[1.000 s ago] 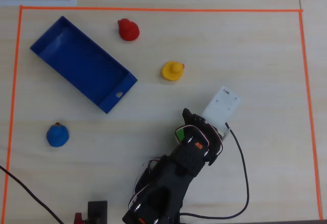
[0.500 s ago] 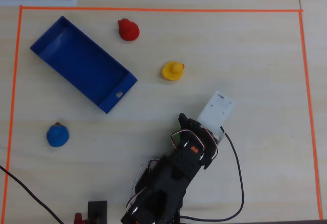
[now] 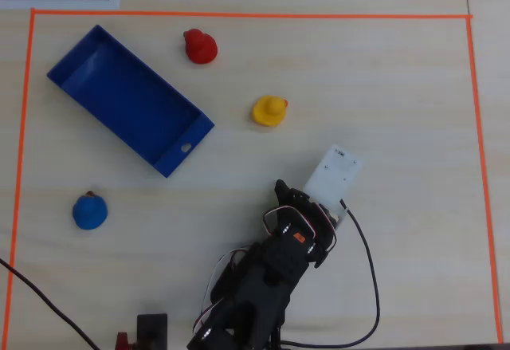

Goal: Grasp green duck and put it into box.

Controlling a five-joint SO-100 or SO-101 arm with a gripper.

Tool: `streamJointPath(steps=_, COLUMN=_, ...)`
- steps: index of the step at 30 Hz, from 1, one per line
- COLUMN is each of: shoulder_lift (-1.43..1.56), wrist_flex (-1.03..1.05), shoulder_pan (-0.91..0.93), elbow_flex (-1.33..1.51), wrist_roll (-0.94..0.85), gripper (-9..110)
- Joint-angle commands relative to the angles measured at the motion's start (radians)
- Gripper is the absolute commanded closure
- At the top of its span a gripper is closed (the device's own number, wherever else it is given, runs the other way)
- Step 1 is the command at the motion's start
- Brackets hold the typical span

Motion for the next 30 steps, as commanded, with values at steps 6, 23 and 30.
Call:
streamJointPath(steps=6, shoulder_lift=0.081, wrist_flex=0.028, shoulder_pan=0.005, elbow_flex=0.034, wrist_roll=-0.005, gripper=61)
streamJointPath(steps=23, shoulder_lift=0.207, wrist_flex=0.080, shoulder_pan=0.035, elbow_flex=0.138, wrist_roll=-0.028, gripper=61)
streamJointPath(steps=30, shoulder_lift=0.255, wrist_flex=0.146, shoulder_pan=0.044, elbow_flex=0.161, wrist_roll=-0.034, gripper=69)
